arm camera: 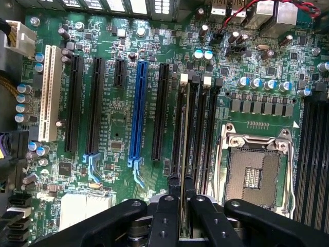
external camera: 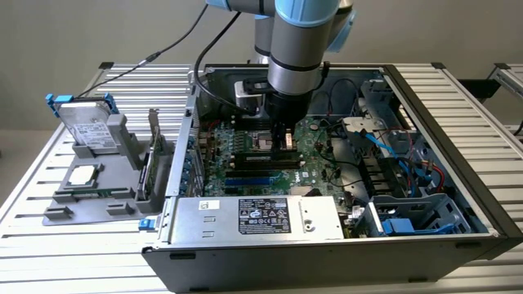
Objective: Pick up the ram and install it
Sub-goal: 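Insert the ram into the slot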
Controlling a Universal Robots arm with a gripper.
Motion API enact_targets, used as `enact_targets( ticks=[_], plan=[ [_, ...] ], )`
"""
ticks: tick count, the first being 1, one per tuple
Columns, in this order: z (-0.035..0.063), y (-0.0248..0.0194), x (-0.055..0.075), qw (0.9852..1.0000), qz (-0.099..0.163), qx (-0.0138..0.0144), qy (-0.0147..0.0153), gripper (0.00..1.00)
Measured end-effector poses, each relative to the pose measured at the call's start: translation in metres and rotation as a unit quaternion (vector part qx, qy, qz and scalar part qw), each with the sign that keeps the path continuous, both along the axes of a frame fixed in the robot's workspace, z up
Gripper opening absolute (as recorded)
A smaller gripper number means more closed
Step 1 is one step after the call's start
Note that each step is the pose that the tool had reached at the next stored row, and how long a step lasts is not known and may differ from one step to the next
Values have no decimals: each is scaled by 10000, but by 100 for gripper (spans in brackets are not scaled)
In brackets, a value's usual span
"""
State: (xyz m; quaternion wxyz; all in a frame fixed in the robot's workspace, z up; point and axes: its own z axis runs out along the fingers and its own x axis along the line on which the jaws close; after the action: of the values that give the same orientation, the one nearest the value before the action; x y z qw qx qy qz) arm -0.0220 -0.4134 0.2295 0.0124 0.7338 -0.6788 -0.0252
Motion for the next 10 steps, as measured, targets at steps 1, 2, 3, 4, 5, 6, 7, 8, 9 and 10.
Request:
enact_targets(
  ticks=[1, 2, 3, 4, 5, 6, 7, 8, 9, 10],
  plan=[
    [0, 0, -3, 10000, -1, 0, 0, 13],
    [0, 0, -7, 10000, -1, 0, 0, 13],
    [0, 0, -10, 10000, 0, 0, 0, 13],
    [0, 0, -12, 10000, 0, 0, 0, 13],
    [0, 0, -12, 10000, 0, -1, 0, 13],
    [0, 0, -12, 10000, 1, -1, 0, 13],
    [0, 0, -13, 10000, 1, 0, 0, 13],
    [0, -1, -13, 10000, 0, 0, 0, 13],
    [0, -4, -14, 10000, -1, 0, 0, 13],
    [-1, -8, -14, 10000, -2, 0, 0, 13]
  ],
)
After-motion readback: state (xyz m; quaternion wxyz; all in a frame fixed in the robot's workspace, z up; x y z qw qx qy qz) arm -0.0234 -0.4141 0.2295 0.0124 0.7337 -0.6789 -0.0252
